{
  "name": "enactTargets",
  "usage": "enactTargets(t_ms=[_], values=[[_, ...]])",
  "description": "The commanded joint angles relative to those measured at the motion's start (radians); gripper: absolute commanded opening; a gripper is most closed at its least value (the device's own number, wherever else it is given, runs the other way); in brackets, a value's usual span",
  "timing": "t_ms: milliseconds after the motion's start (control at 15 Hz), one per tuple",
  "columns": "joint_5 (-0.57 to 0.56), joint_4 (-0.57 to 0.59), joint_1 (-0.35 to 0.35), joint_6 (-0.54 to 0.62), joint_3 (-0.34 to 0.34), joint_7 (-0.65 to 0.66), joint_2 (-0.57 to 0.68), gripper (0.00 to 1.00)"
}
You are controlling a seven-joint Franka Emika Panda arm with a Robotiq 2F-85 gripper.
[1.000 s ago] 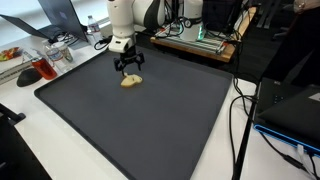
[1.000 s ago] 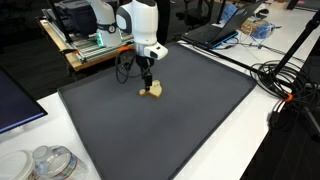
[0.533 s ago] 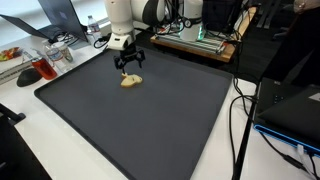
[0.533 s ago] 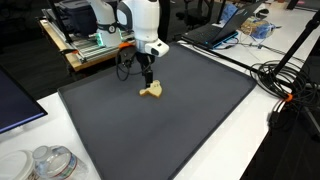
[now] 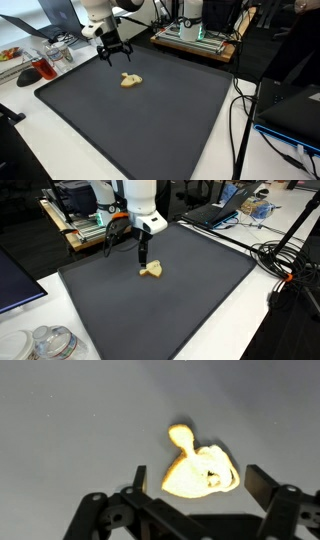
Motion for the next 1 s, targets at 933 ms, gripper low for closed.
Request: enactTargets(t_ms=[933], values=[[0.233,0.368,-0.154,-0.246,0.051,-0.814,0.253,1.00]])
